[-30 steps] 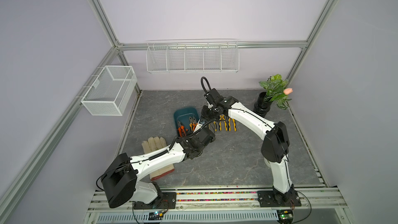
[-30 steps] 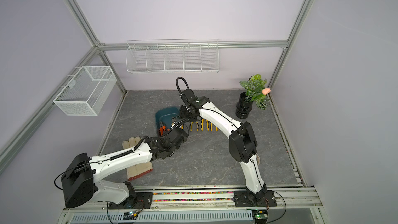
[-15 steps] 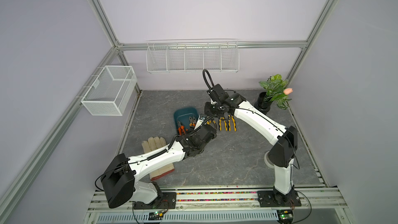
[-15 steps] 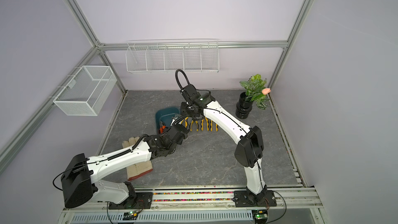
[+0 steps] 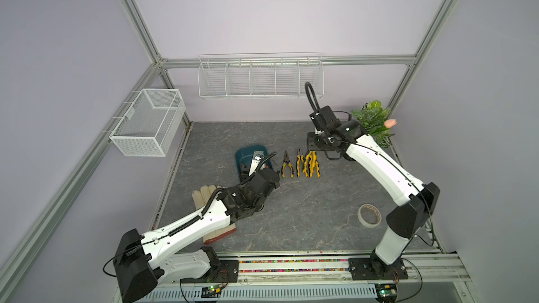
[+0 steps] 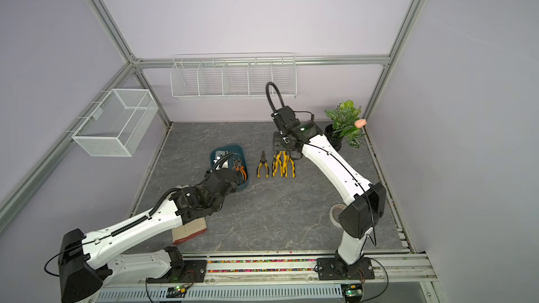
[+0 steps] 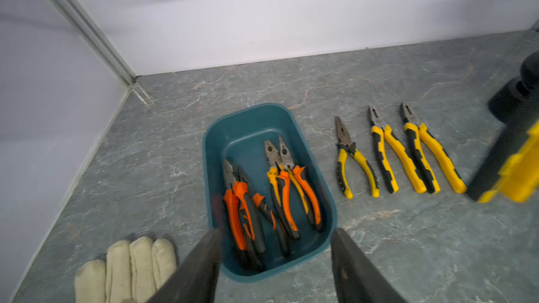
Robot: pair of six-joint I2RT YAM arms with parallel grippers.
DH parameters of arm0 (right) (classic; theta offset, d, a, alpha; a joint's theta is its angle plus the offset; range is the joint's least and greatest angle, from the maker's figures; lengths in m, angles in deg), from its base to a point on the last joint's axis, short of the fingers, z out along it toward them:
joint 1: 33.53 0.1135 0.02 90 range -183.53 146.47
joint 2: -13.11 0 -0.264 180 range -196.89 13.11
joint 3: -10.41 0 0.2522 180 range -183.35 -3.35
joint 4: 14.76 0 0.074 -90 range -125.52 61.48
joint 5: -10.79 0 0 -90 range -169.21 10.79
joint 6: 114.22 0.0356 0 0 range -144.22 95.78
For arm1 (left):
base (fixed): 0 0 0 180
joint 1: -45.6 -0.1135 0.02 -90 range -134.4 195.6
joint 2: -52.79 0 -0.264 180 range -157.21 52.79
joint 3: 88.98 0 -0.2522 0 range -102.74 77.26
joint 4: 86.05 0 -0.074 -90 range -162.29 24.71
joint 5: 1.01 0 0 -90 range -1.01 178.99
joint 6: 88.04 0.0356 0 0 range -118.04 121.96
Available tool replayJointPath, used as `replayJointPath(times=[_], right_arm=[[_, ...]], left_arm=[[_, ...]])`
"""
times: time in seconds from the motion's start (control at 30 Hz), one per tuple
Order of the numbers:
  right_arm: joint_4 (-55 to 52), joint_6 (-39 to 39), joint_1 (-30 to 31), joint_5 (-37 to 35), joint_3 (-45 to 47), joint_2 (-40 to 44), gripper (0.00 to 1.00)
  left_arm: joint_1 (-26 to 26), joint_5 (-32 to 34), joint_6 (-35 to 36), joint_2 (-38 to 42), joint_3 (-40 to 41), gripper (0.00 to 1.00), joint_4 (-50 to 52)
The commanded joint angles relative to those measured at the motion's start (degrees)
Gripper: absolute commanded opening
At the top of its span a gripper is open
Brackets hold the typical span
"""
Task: Take the pliers out of the storage box
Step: Pick up the pliers from the storage box, then place the pliers at the center of the board.
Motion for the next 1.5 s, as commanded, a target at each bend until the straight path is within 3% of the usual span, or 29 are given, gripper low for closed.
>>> replayJointPath(times=[0.0, 0.17, 0.37, 0.57, 0.87, 1.13, 1.47], right_arm=[[-1.73, -5.62, -2.48, -5.17, 4.21, 1.87, 0.06], [-0.09, -7.36, -8.02, -0.34, 6.74, -0.54, 0.07], [-0.40, -10.34, -9.94, 0.69, 2.55, -8.21, 0.06], [3.62, -11.03, -12.79, 7.36, -0.64, -15.33, 0.06], [2.69, -12.62, -15.22, 8.30, -14.46, -28.38, 0.07], [-7.63, -13.44, -15.43, 9.20, -31.03, -40.73, 0.07], [-8.59, -12.44, -15.88, 10.38, -32.62, -44.27, 0.07]], left_arm=[[-0.08, 2.92, -2.97, 1.06, 2.38, 0.62, 1.90], [-0.08, 3.40, -1.90, 0.84, 3.05, 0.63, 0.71], [-0.06, 2.72, -1.88, -0.20, 2.73, 0.63, 0.32], [-0.08, 1.89, -1.76, -1.05, 2.59, 0.63, 0.31], [-0.08, 0.82, -1.71, -1.38, 2.00, 0.62, 1.04], [-0.07, 1.53, -1.71, -1.38, 1.63, 0.62, 2.21], [-0.09, 1.41, -1.13, -2.74, 1.52, 0.62, 1.72]])
